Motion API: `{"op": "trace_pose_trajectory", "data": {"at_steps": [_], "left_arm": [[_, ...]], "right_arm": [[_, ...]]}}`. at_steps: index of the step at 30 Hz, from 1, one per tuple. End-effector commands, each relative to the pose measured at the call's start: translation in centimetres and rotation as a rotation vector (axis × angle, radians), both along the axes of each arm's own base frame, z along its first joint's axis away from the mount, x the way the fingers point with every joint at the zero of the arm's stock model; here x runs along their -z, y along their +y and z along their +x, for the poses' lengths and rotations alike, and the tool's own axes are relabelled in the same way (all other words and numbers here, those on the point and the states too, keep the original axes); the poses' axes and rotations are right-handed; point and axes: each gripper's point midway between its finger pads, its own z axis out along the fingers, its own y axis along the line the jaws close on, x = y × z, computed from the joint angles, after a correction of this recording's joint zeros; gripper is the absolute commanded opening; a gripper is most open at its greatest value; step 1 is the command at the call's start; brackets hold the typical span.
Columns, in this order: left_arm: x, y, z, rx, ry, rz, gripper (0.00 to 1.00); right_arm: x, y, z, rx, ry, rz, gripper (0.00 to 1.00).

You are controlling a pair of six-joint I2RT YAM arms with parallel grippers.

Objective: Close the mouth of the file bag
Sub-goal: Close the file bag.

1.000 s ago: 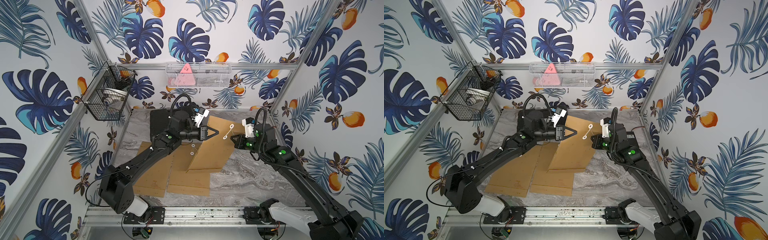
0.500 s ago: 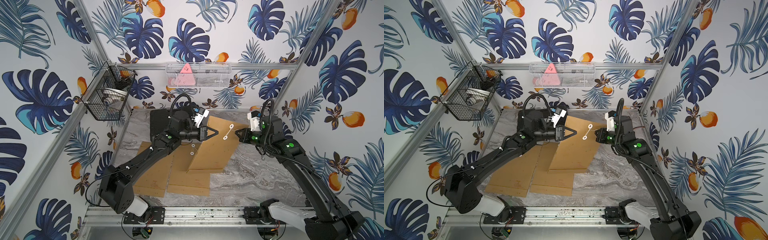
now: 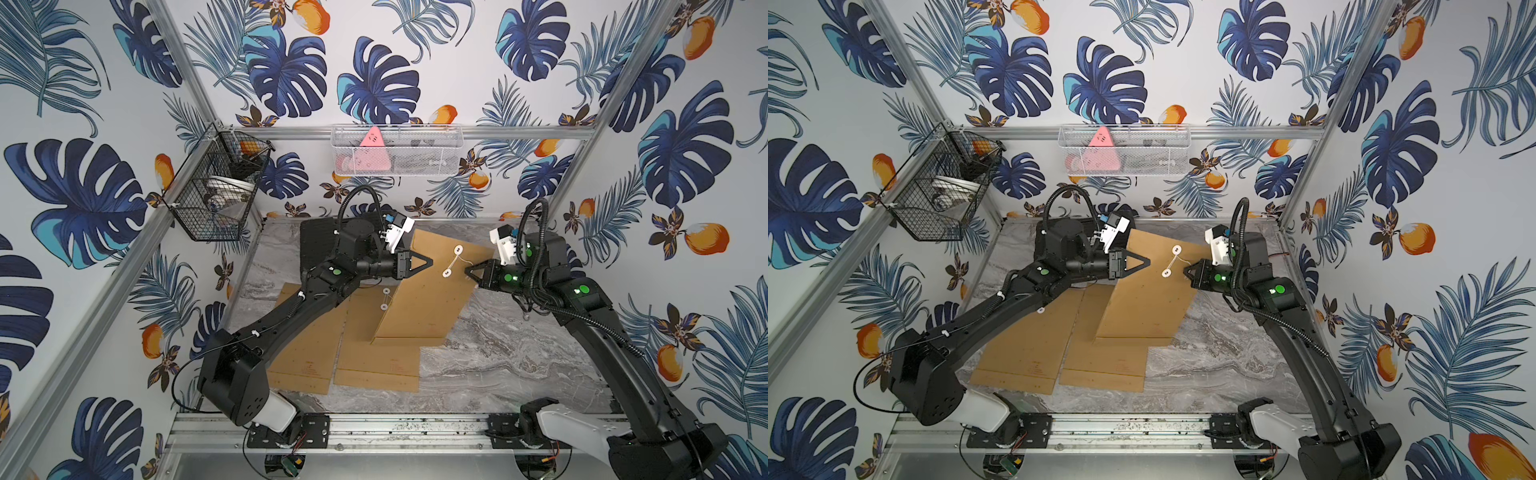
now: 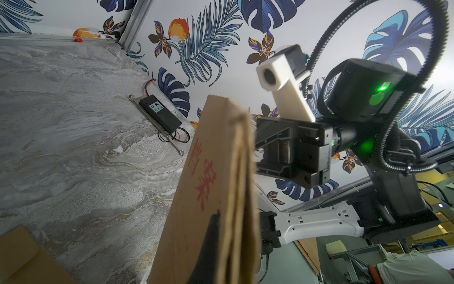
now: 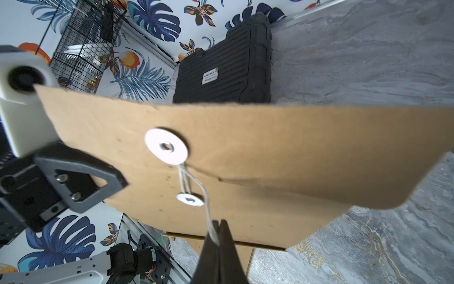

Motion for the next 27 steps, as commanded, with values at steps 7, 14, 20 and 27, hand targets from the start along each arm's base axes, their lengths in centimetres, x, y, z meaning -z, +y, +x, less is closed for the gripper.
{"op": "trace_pose_trajectory", "data": {"at_steps": [7, 14, 20, 27], "left_arm": [[0.8, 0.4, -1.7, 0.059, -0.060, 0.046, 0.00], [2.4, -0.1, -3.4, 0.123, -0.077, 0.118, 0.00], [3.2, -0.4, -4.2, 0.154, -0.085, 0.161, 0.00], [3.4, -0.8, -4.1, 0.158, -0.084, 0.173, 0.00]], "right_arm": [[1.1, -1.3, 0.8, 0.019, 0.086, -0.071, 0.06], [1.3, -1.6, 1.1, 0.012, 0.111, -0.119, 0.10], [1.0, -1.1, 1.1, -0.001, 0.118, -0.098, 0.11], [0.0, 0.9, 0.5, -0.061, 0.124, -0.039, 0.09]]}}
